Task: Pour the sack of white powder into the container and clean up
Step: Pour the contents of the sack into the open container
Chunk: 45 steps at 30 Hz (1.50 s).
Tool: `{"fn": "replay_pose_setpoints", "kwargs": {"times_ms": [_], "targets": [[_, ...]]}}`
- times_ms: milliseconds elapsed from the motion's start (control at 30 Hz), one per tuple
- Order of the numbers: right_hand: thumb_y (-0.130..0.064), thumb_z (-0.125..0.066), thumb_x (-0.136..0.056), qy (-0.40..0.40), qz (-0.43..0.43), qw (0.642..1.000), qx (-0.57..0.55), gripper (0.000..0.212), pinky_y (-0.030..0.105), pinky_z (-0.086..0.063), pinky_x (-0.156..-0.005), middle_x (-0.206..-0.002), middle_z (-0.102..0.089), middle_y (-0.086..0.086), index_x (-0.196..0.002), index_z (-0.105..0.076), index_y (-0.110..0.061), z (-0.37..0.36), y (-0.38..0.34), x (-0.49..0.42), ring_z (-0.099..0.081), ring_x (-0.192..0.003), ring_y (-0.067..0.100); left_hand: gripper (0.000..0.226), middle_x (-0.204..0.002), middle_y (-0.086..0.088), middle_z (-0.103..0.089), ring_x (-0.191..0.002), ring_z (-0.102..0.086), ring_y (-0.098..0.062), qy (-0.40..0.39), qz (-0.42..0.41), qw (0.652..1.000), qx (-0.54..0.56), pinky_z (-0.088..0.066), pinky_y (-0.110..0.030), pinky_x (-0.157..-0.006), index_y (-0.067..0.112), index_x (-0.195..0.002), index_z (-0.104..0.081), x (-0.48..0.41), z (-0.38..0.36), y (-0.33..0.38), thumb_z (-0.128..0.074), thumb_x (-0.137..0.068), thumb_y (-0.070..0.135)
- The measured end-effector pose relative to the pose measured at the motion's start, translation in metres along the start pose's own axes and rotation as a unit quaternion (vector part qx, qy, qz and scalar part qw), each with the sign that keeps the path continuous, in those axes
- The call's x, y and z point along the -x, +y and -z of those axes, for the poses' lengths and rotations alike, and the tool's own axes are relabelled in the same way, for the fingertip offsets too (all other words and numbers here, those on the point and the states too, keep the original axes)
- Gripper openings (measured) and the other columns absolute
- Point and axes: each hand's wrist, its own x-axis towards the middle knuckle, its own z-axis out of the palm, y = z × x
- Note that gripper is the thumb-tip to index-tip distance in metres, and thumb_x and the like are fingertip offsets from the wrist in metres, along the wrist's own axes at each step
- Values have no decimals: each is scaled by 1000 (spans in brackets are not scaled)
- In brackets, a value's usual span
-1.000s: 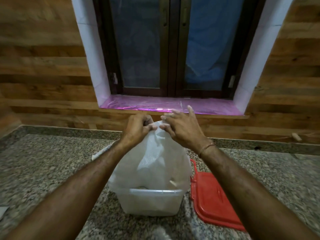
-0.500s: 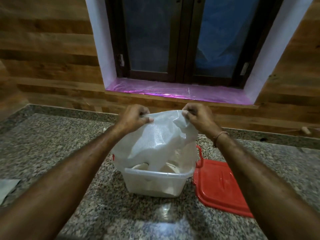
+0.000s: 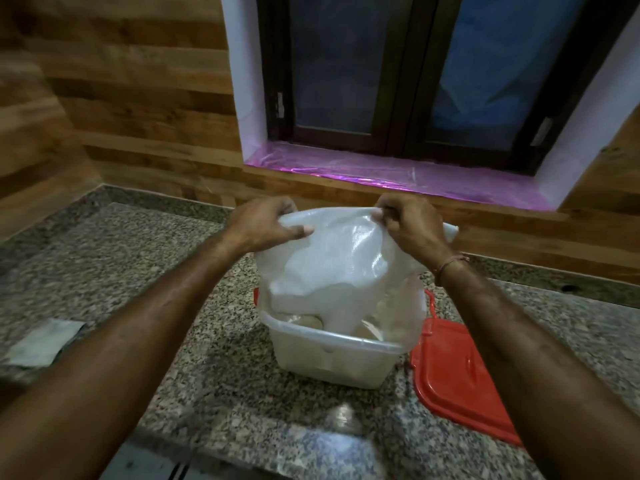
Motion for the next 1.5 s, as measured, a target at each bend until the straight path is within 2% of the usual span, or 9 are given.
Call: {"fn": "replay_pose_setpoints", "kwargs": {"times_ms": [267,467,567,667,933,1133,1300,1400,1500], "targets": [[-42,-72,-95,-40,39,998,-23,25,30,-45,-79,-98,-66,-12,-111,-75,-24,-5,-19,-6,-61,-93,11,11,-89,7,-75,-82,-73,-11,65,17,980,185,-56,-31,-63,26,-90,-75,23,-2,-19,-81,-85,33],[-40,-73,-94,-64,12,998,-5,19,28,-42,-74,-94,-75,-6,-99,-79,-23,-5,-29,-17,-66,-92,15,61,-149,-5,-50,-133,-50,-23,216,-68,974,10,-44,-43,-108,25,-150,-45,13,5,7,-67,-95,39],[-41,-73,-95,-55,-15,998,-27,18,31,-48,-75,-91,-74,-8,-94,-79,-25,-3,-25,-19,-68,-92,15,79,-168,-4,-27,-152,-30,-24,127,-146,976,-95,-27,-44,-118,26,-163,-23,17,-3,15,-63,-97,46],[-42,-74,-93,-49,-42,997,-48,20,37,-57,-77,-85,-75,-8,-88,-79,-23,-2,-18,-19,-70,-88,17,64,-147,-1,-57,-132,-55,-22,52,-141,982,-111,-46,-42,-106,29,-154,-43,24,-14,0,-67,-95,40],[-35,-68,-97,-76,-64,984,-148,23,50,-61,-80,-77,-70,-6,-76,-72,-25,3,-9,-25,-66,-76,17,44,-118,-2,-67,-103,-68,-17,100,10,905,414,-61,-25,-74,20,-129,-58,27,-15,-6,-77,-90,15],[-44,-76,-91,-105,25,994,-23,42,38,-51,-95,-126,-70,-3,-127,-70,-24,-4,-48,-23,-63,-112,17,16,-100,2,-67,-89,-70,-21,198,64,929,308,-62,-44,-71,17,-112,-54,24,-31,23,-63,-100,22],[-36,-78,-91,-65,-8,997,-43,26,37,-54,-86,-102,-72,0,-107,-78,-15,-10,-47,-34,-66,-100,19,52,-135,-3,-54,-116,-61,-18,168,44,910,377,-61,-44,-91,29,-137,-42,21,-31,10,-68,-92,37],[-36,-78,-91,-73,5,997,-35,23,34,-50,-81,-98,-71,-2,-101,-77,-15,-14,-50,-35,-64,-96,18,83,-159,-6,-31,-138,-41,-15,212,-53,957,192,-45,-23,-98,30,-157,-28,26,-35,5,-75,-89,36],[-35,-76,-93,-68,6,997,-29,18,32,-46,-80,-94,-65,-6,-101,-77,-19,-21,-52,-33,-60,-93,14,64,-154,-4,-40,-130,-52,-23,219,-159,960,-72,-52,-43,-98,24,-150,-44,29,-34,2,-68,-92,37]]}}
